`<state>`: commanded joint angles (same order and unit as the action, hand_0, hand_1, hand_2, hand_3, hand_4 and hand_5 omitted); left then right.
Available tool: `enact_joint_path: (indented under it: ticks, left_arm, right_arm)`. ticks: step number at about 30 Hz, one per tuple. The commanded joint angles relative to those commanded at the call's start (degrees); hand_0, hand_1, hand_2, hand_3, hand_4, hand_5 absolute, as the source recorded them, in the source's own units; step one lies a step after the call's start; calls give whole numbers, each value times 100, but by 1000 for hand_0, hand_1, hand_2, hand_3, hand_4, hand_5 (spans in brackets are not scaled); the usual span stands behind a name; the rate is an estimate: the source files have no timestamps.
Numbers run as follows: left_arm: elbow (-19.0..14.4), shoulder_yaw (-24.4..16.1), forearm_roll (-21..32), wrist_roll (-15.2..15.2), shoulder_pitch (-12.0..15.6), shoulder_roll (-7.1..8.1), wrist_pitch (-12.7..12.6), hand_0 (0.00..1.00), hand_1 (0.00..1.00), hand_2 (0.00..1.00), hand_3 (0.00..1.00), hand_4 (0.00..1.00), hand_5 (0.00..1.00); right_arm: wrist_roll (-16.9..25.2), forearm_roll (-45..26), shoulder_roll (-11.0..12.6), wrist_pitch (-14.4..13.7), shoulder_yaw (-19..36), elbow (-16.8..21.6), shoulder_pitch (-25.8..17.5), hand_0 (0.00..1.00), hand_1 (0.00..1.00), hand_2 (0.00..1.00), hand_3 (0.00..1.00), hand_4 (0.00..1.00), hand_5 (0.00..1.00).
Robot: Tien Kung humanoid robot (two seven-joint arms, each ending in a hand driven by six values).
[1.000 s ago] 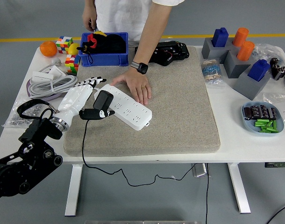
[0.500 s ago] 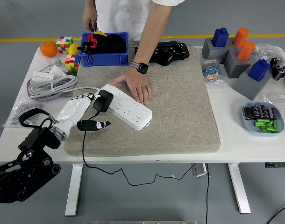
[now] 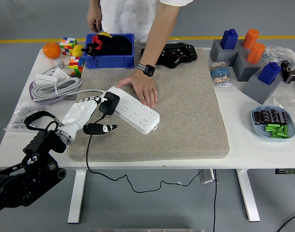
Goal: Press the white button,pick up the black plug,place it near the board,insert it into the board
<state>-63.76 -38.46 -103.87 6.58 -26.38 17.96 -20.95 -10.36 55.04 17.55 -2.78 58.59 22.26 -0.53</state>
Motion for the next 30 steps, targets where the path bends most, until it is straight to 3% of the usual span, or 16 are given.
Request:
enact_joint_path:
  ticks: [18, 30]
  left_arm:
    - [115, 57, 27, 65, -225, -119, 40, 845, 902, 807, 763, 912, 443]
    - [410, 330, 126, 148, -464, -250, 136, 836, 894, 804, 760, 906, 442]
  right_arm:
    - [1, -4, 4, 1, -18, -2, -18, 591, 593, 637, 589, 664, 411]
    - [-3, -8, -8, 0, 0, -6, -14, 592, 594, 637, 589, 665, 411]
